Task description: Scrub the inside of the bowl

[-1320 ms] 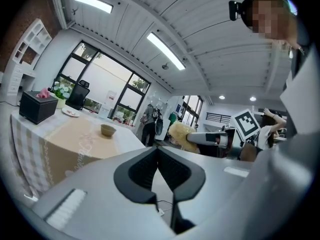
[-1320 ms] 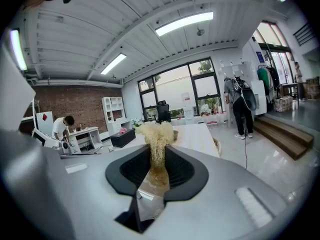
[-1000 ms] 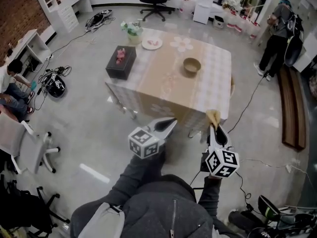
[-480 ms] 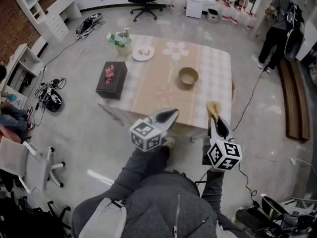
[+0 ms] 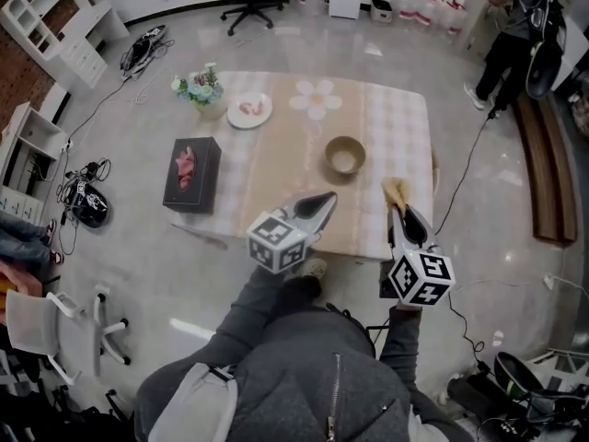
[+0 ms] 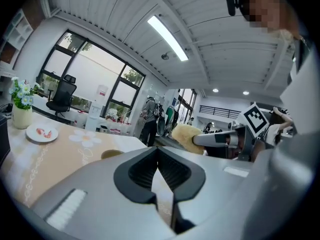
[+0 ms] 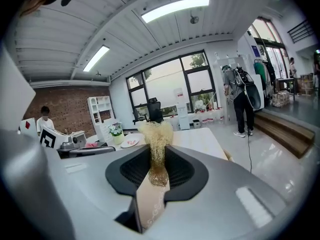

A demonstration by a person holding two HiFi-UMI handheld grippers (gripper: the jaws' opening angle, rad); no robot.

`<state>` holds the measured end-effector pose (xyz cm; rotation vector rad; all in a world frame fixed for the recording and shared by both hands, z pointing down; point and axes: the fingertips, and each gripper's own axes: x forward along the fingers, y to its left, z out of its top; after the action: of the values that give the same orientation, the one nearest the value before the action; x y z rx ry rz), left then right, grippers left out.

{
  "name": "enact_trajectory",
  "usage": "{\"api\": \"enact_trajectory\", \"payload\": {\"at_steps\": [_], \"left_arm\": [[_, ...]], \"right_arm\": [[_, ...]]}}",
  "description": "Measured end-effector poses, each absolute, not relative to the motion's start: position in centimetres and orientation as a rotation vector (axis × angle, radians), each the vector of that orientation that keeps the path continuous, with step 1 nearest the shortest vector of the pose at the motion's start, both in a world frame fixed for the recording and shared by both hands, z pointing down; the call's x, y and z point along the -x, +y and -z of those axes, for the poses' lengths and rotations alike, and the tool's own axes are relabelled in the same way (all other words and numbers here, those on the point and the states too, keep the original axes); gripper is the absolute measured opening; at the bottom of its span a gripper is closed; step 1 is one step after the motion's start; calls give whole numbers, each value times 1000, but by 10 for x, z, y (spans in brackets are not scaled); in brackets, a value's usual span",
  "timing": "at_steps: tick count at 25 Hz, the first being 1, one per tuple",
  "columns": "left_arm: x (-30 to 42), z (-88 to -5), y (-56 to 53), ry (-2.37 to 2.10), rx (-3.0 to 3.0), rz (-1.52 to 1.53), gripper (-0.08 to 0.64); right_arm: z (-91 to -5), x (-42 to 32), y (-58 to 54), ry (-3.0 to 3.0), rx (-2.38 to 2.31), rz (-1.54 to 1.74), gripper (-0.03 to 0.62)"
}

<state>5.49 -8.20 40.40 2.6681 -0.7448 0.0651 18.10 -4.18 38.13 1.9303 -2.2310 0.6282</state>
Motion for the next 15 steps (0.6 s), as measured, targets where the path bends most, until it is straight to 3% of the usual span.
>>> {"api": "enact_trajectory", "payload": {"at_steps": [15], "left_arm": [[-71,-419,-165,-599,-2766,-114,12]], "right_arm": [[-406,-183,-114,-2179,-1979,-669,83]]}}
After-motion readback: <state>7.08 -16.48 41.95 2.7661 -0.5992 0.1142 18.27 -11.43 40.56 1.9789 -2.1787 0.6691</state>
